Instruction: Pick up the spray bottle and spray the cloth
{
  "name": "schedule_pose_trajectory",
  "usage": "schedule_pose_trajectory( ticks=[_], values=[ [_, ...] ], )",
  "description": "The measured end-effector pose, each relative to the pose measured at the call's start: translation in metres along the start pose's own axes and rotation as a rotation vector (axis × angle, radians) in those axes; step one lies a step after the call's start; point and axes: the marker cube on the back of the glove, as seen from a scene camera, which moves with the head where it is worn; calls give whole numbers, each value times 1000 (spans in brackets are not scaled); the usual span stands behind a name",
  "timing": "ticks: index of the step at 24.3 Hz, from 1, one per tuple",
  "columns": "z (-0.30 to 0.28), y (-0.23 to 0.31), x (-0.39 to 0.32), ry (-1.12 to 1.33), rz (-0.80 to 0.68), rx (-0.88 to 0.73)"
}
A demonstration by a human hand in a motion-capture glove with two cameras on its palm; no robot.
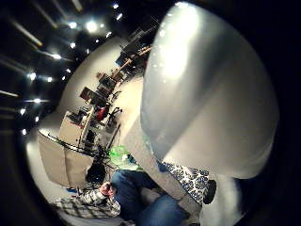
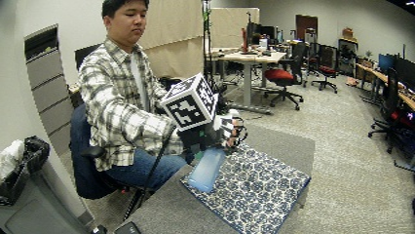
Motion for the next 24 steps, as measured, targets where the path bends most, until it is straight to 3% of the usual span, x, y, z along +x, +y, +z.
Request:
schedule_pose_trajectory(
  ticks=[24],
  values=[
    [58,13,-50,373,-225,-188]
  ],
)
